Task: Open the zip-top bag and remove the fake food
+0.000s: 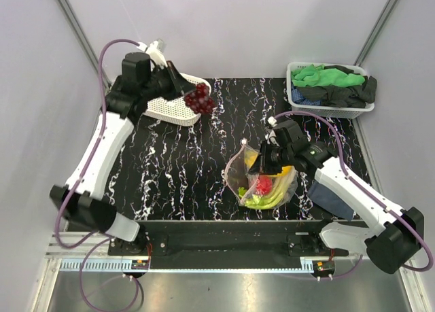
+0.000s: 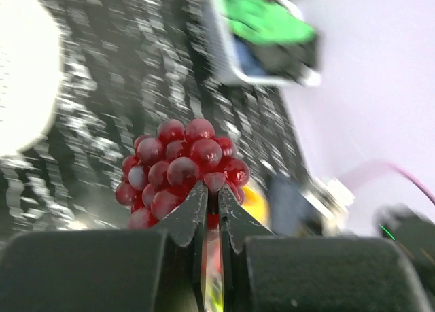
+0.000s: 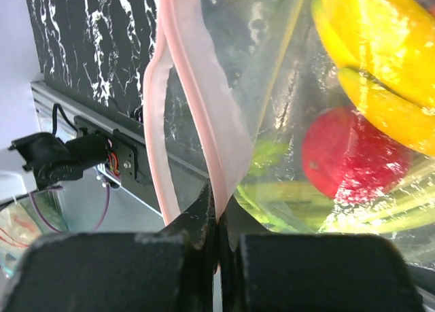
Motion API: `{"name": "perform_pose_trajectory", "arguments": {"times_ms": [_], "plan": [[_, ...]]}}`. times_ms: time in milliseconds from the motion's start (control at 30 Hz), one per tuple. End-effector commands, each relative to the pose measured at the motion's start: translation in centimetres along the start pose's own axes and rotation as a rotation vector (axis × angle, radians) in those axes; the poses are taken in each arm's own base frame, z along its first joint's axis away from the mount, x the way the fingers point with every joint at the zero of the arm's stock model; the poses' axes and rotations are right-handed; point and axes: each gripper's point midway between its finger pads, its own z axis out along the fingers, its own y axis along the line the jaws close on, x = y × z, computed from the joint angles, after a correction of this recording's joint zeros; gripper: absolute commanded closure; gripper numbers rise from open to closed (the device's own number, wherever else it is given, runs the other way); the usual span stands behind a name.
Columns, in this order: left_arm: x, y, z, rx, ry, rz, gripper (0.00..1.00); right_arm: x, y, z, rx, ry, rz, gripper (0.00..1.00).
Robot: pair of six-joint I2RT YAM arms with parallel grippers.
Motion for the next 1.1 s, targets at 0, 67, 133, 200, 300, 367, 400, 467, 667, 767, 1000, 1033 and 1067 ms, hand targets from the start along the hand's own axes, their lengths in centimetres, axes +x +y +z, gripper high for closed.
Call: {"name": "perform_pose_trajectory", "arguments": {"times_ms": [0, 67, 133, 200, 300, 367, 400, 467, 667, 767, 1000, 1033, 1067], "plan": [[-4.7, 4.7, 3.2, -0.012, -0.063, 0.026, 1.0, -1.2, 2.7, -1.0, -0.089, -0.006, -0.085, 1.0], [-6.8, 7.0, 4.1, -0.023, -0.097, 0.012, 1.0, -1.5, 2.8, -0.8, -0.088, 0.001, -0.098, 1.0], [-7.1, 10.0, 6.3, -0.036, -0.085, -0.027, 1.0, -1.9, 3.2, -0.9, -0.089, 0.006, -0.124, 1.0], [-8.3, 12.2, 7.2, -0.024, -0.112, -0.064, 1.0, -2.3, 3.5, -1.2, -0.091, 0.001, -0.144, 1.0], [-8.4, 16.3, 9.9, -0.029, -0.119, -0.119, 0.97, -2.2, 3.3, -1.0, -0.086, 0.011, -0.154, 1.0], [-7.8, 19.2, 11.9, -0.045, -0.1, -0.165, 0.94, -2.1, 3.3, -0.8, -0.087, 0.02, -0.155, 1.0], [-8.4, 19.5, 12.2, -0.046, -0.109, -0.16, 0.84, -2.0, 3.2, -0.8, -0.086, 0.025, -0.153, 1.0], [-7.4, 22.0, 13.6, -0.107, -0.083, -0.164, 0.7, -2.0, 3.1, -0.6, -0.081, 0.03, -0.148, 1.0], [-6.7, 24.4, 13.0, -0.233, -0.062, -0.081, 0.34, -1.9, 2.7, 0.2, -0.061, 0.042, -0.121, 1.0], [-5.7, 23.5, 11.6, -0.25, -0.028, -0.044, 0.33, -2.1, 2.5, 0.6, -0.051, 0.043, -0.107, 1.0], [1.1, 12.6, 5.7, -0.112, 0.055, 0.037, 0.42, -1.7, 2.8, 0.4, -0.069, 0.055, -0.072, 1.0], [3.4, 10.4, 5.5, -0.069, 0.097, 0.026, 0.44, -1.6, 2.9, 0.3, -0.07, 0.057, -0.062, 1.0], [6.1, 9.2, 4.9, -0.035, 0.15, 0.012, 0.46, -1.4, 3.0, 0.2, -0.076, 0.061, -0.044, 1.0]]}}
